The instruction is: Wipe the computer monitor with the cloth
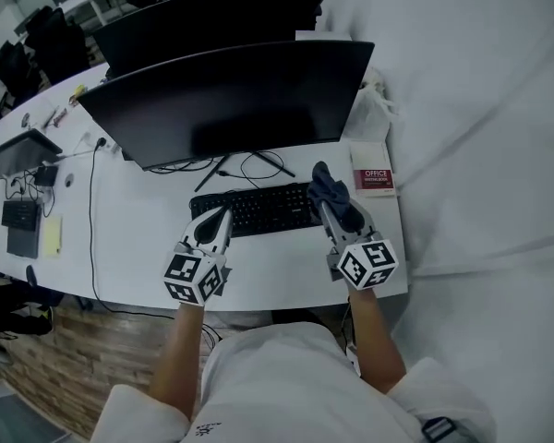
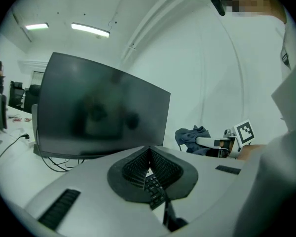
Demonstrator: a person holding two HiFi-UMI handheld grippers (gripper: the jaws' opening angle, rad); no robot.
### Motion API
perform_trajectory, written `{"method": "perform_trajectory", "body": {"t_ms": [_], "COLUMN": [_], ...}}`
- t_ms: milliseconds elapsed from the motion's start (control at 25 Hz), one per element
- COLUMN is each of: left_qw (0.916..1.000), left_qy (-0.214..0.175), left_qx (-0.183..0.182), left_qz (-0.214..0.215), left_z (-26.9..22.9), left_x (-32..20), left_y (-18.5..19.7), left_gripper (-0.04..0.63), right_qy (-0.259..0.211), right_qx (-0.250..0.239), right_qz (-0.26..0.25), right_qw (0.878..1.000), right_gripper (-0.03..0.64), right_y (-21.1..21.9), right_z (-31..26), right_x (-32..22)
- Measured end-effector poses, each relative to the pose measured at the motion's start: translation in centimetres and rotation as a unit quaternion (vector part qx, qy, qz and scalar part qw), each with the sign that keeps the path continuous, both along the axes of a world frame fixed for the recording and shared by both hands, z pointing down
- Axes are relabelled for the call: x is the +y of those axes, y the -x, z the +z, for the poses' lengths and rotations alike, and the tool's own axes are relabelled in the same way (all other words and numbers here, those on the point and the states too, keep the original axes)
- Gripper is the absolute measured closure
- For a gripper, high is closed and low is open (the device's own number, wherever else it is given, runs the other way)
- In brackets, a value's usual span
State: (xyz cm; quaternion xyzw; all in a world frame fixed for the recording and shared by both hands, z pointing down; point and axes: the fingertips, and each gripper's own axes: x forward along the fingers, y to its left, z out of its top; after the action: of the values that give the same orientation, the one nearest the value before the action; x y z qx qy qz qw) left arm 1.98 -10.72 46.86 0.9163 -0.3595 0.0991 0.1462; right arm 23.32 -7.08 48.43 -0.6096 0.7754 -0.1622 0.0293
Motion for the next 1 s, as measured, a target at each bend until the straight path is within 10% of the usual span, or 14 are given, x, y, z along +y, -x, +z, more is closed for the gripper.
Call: {"method": "perform_trajectory", "body": {"t_ms": [1000], "left_qw": [0.9972], "left_qy": [-0.042], "left_qx": [0.062], "left_qz": [0.005], "left_z": [-4.7], "left_x": [16.5], "left_y": [13.9], "left_gripper": [0.589], "right_qy": [-0.016], "right_qx": [0.013], "right_qz": [-0.016], "right_qw": [1.0], "right_gripper": [0.463], "right_y": [15.6], "right_z": [-6.5], "right_x": [18.9]}}
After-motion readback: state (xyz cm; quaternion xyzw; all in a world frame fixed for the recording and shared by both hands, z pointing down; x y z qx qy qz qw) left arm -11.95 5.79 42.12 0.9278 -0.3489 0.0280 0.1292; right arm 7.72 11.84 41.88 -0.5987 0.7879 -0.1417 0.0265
